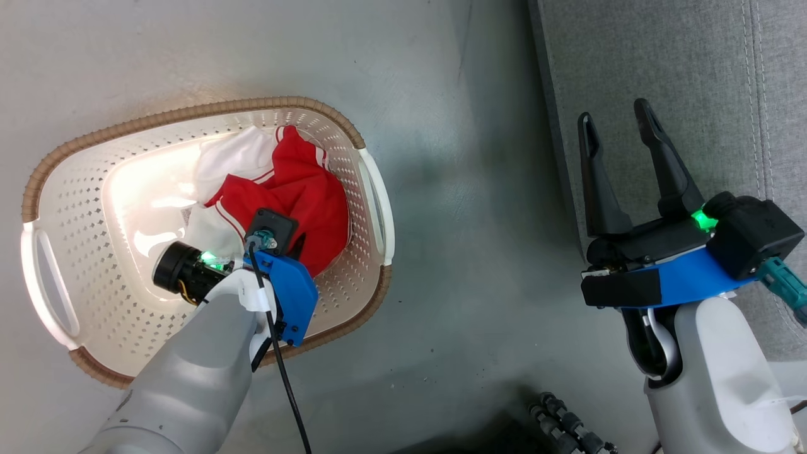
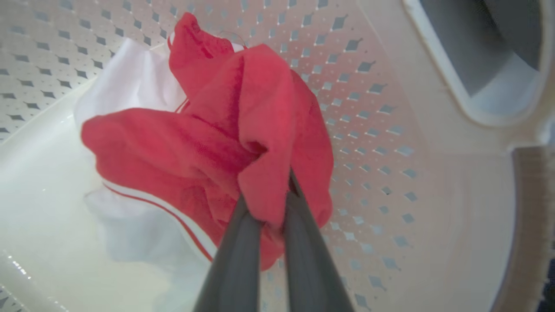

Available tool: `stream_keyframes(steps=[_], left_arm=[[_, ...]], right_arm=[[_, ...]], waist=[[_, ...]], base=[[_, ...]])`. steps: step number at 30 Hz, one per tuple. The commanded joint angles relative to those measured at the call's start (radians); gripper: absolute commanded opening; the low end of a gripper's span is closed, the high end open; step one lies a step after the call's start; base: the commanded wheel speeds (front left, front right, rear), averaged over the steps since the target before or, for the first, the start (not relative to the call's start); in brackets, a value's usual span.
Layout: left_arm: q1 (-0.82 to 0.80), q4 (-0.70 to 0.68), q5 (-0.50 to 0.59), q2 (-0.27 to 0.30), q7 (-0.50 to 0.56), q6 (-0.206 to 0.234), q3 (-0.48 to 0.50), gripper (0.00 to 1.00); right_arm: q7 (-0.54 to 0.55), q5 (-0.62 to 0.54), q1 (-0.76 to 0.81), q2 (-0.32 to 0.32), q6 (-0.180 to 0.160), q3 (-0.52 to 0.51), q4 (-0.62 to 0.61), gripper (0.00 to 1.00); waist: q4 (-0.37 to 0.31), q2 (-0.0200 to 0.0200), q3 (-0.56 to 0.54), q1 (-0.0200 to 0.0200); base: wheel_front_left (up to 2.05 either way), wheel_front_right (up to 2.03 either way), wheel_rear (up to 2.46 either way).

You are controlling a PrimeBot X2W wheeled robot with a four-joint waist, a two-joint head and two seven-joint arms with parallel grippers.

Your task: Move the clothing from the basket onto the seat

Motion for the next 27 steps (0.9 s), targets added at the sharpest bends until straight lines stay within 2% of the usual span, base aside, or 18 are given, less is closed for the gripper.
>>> stream_keyframes(steps=[1,18,23,27], left_arm=[[-0.015,0.007,-0.010,0.001,-0.006,0.002,0.003,0.00],[0.001,0.043,-0.043,-0.026,-0.034,-0.003,0.003,0.00],[0.011,0.042,-0.052,-0.035,-0.057,-0.006,0.003,0.00],[0.029,0.036,-0.076,-0.035,-0.082,-0.009,0.010,0.00]], right_arm=[[-0.005,0.008,-0.008,0.001,0.000,0.003,0.002,1.00],[-0.003,-0.004,-0.009,0.001,0.000,0.002,0.019,1.00],[0.000,-0.008,-0.002,0.001,0.000,-0.004,0.026,1.00],[0.003,-0.007,0.022,0.001,0.000,-0.018,0.038,1.00]], waist=[[0.000,0.0000,-0.002,0.0000],[0.001,0.0000,-0.052,0.0000],[0.010,0.0000,-0.093,0.0000],[0.034,0.0000,-0.184,0.0000]], base=[[0.00,0.00,0.00],[0.00,0.00,0.00],[0.00,0.00,0.00],[0.00,0.00,0.00]])
